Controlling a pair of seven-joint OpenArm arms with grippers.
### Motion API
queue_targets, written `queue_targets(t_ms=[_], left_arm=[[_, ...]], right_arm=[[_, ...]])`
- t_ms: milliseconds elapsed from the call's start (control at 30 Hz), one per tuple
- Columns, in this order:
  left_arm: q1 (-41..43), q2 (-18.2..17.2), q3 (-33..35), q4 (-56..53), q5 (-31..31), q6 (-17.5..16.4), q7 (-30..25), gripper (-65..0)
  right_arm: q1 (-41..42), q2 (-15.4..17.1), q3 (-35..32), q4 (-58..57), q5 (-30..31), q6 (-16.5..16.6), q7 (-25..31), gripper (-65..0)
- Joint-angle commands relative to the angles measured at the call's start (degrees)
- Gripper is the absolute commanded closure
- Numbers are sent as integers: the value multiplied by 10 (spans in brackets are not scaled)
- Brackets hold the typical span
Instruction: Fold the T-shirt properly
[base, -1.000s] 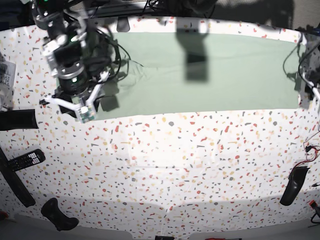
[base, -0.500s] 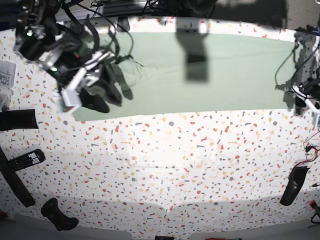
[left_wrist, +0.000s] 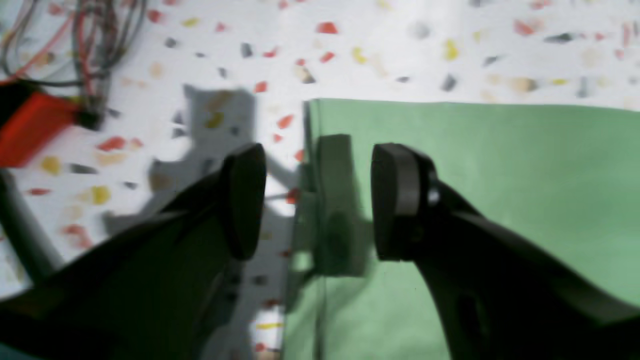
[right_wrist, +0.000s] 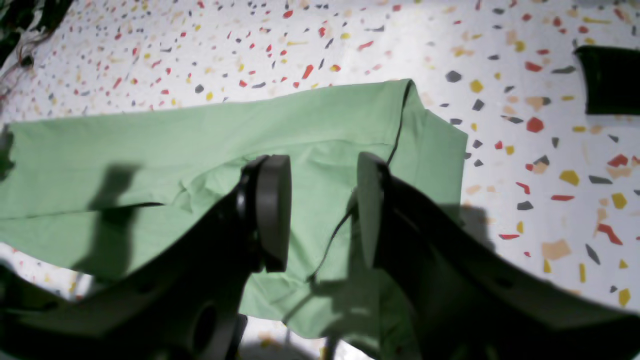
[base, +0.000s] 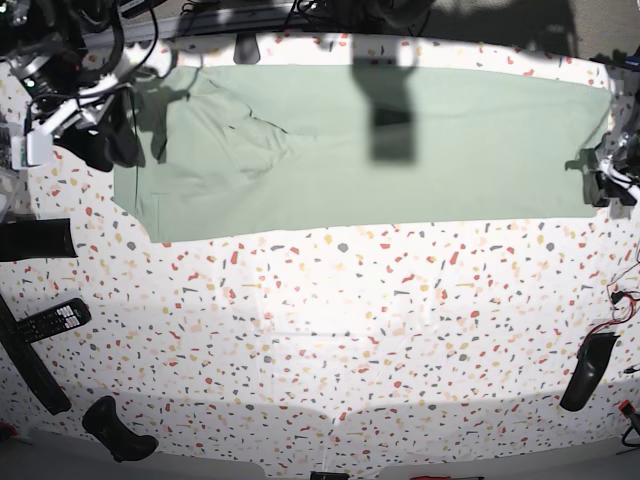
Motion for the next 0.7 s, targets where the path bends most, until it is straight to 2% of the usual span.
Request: queue_targets(t_ms=[0, 67, 133, 267, 367, 433, 600, 667], left_arm=[[-5, -13, -23, 2, -26, -14, 0, -305], [-5, -13, -54, -11, -60, -50, 32, -305], [-5, -13, -77, -29, -72, -70, 48, -305], [-5, -13, -97, -78, -78, -72, 55, -305], [-5, -13, -97, -103, -139, -108, 87, -305], [-5, -13, -97, -110, -157, -115, 84, -305], [-5, -13, -97, -113, -87, -114, 72, -305], [-3, -13, -97, -113, -80, -114, 75, -306]], right_arm=[[0, 3, 5, 3, 29, 7, 6, -216], [0, -5, 6, -12, 51, 7, -3, -216], [0, -16, 6, -34, 70, 7, -10, -216], [1, -32, 6, -76, 142, 7, -52, -216], [1, -37, 6, -93, 220, 7, -91, -216], [1, -40, 6, -94, 252, 7, -113, -216], [1, -40, 6, -94, 249, 7, -128, -216], [1, -40, 6, -94, 249, 7, -128, -216]])
